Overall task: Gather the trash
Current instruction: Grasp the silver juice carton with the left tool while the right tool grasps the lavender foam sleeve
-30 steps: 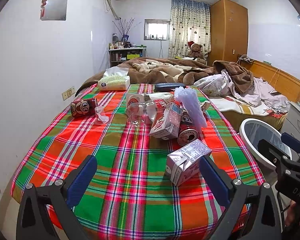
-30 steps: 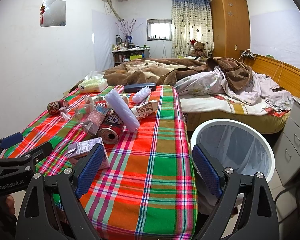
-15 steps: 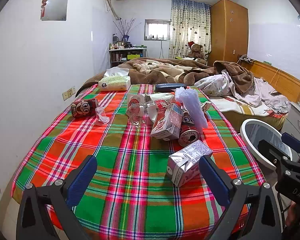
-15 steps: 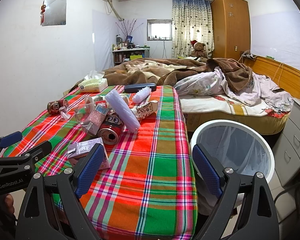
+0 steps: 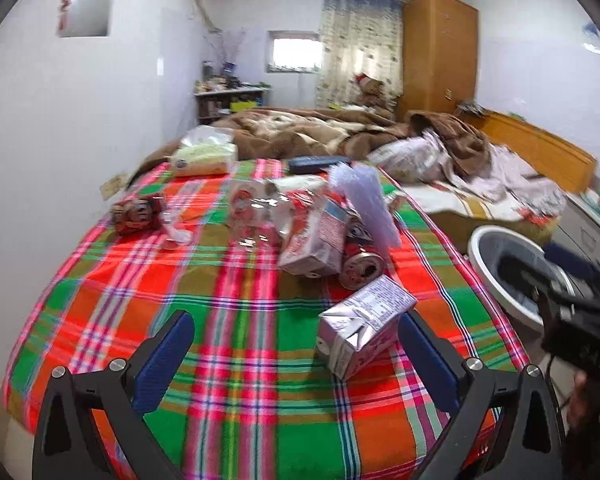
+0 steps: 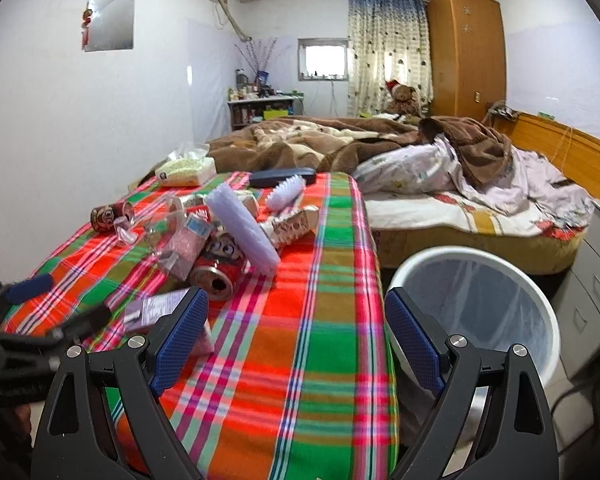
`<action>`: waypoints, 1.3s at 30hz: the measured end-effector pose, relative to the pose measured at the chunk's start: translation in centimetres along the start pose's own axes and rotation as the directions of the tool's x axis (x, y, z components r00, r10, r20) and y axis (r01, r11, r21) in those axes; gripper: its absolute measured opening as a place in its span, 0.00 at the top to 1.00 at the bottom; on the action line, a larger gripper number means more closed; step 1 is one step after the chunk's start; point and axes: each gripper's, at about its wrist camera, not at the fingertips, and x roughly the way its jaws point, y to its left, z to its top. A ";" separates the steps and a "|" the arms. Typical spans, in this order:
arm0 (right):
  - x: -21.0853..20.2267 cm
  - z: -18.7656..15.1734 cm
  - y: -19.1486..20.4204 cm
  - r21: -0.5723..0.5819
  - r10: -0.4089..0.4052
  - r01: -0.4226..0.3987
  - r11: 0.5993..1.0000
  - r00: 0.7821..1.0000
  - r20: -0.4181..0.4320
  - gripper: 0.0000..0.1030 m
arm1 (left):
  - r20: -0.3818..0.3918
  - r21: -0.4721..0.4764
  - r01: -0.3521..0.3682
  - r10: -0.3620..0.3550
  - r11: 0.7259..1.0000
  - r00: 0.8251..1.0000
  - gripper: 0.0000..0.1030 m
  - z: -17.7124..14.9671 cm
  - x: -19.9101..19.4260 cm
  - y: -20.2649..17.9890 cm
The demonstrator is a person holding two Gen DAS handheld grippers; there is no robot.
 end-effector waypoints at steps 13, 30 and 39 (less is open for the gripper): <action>6.8 2.5 0.7 -0.077 0.136 -0.140 0.987 0.989 -0.058 0.15 | -0.122 0.124 0.141 -0.126 0.982 0.985 0.08 0.8 6.5 -1.5; 11.9 3.9 2.4 -0.121 0.265 -0.290 0.949 0.946 -0.186 0.38 | -0.208 0.017 0.226 -0.217 0.974 0.954 0.43 1.2 9.8 -0.3; 12.8 3.9 2.9 -0.125 0.275 -0.306 0.944 0.936 -0.222 0.65 | -0.193 -0.043 0.224 -0.228 0.974 0.954 0.61 1.6 9.9 0.8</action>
